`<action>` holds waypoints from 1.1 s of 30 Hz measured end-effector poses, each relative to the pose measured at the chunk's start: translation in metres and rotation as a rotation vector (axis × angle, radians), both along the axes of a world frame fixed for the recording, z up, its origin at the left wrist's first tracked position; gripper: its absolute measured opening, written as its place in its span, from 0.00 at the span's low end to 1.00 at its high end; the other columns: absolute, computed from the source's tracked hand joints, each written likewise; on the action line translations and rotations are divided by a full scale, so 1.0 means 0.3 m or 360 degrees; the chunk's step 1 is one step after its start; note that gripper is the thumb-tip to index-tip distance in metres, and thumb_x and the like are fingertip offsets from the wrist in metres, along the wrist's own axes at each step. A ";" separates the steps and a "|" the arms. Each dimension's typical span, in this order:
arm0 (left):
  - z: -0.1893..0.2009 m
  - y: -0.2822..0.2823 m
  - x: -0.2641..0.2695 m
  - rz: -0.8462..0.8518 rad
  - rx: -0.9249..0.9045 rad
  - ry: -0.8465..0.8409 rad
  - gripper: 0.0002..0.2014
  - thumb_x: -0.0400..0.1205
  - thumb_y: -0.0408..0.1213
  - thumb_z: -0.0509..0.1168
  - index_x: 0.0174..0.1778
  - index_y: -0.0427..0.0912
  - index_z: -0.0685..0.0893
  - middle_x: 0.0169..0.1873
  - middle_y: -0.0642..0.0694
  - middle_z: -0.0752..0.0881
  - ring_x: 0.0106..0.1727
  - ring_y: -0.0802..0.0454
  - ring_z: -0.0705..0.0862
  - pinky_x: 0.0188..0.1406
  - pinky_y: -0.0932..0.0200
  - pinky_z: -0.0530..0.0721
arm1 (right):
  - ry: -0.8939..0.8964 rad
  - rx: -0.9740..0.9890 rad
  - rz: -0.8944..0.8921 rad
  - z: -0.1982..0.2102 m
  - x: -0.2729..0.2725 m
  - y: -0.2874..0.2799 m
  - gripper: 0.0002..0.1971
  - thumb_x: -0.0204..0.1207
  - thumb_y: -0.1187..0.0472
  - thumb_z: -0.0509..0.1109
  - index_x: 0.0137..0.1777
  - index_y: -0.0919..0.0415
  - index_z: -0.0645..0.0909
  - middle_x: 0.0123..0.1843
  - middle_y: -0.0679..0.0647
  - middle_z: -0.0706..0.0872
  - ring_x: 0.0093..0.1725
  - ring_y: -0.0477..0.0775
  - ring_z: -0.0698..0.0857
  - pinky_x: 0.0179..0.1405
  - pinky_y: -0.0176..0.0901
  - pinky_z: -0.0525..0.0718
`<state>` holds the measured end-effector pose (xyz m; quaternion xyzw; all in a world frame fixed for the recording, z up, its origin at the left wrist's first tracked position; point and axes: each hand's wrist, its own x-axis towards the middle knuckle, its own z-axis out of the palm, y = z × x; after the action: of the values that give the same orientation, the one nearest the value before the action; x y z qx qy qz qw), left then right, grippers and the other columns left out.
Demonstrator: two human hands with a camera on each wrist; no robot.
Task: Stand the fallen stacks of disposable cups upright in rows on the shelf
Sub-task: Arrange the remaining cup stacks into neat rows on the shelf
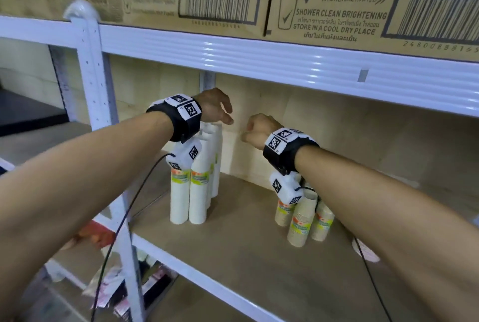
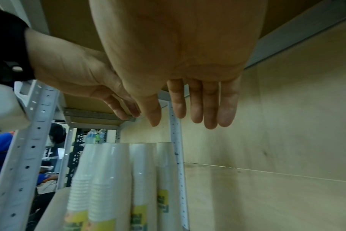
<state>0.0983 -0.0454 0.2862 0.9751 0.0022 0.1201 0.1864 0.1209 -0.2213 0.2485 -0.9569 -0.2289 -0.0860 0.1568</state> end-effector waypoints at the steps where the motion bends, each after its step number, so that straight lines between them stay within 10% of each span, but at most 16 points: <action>1: 0.006 0.036 -0.013 0.0028 0.0004 -0.0004 0.17 0.73 0.51 0.76 0.56 0.50 0.87 0.53 0.51 0.81 0.52 0.50 0.81 0.51 0.58 0.80 | -0.0012 0.0016 0.0032 0.006 -0.009 0.032 0.18 0.72 0.47 0.72 0.55 0.60 0.83 0.51 0.55 0.86 0.48 0.59 0.86 0.49 0.47 0.86; 11: -0.070 0.251 -0.106 0.0160 -0.0168 0.0221 0.17 0.75 0.46 0.76 0.58 0.48 0.85 0.50 0.47 0.82 0.45 0.47 0.85 0.43 0.53 0.89 | 0.0103 0.0154 0.0218 -0.040 -0.046 0.257 0.23 0.66 0.35 0.75 0.46 0.55 0.81 0.43 0.50 0.84 0.35 0.48 0.80 0.28 0.39 0.73; 21: -0.132 0.265 -0.097 0.0157 -0.0205 0.0321 0.16 0.74 0.43 0.78 0.55 0.45 0.86 0.41 0.47 0.86 0.38 0.46 0.89 0.33 0.57 0.88 | 0.0191 0.0182 0.0211 -0.091 -0.040 0.332 0.20 0.67 0.44 0.79 0.45 0.58 0.78 0.44 0.53 0.83 0.41 0.55 0.83 0.29 0.39 0.73; 33: -0.198 0.271 -0.081 0.0134 -0.0282 0.0317 0.20 0.73 0.35 0.78 0.60 0.43 0.82 0.55 0.43 0.80 0.39 0.49 0.85 0.28 0.62 0.83 | 0.0169 0.0201 0.0187 -0.115 -0.023 0.332 0.23 0.67 0.49 0.80 0.57 0.63 0.82 0.55 0.57 0.86 0.45 0.55 0.83 0.29 0.39 0.73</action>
<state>0.0738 0.0360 0.2268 0.9609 0.0721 0.0299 0.2656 0.1140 -0.1218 0.2141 -0.9332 -0.2700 -0.0402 0.2335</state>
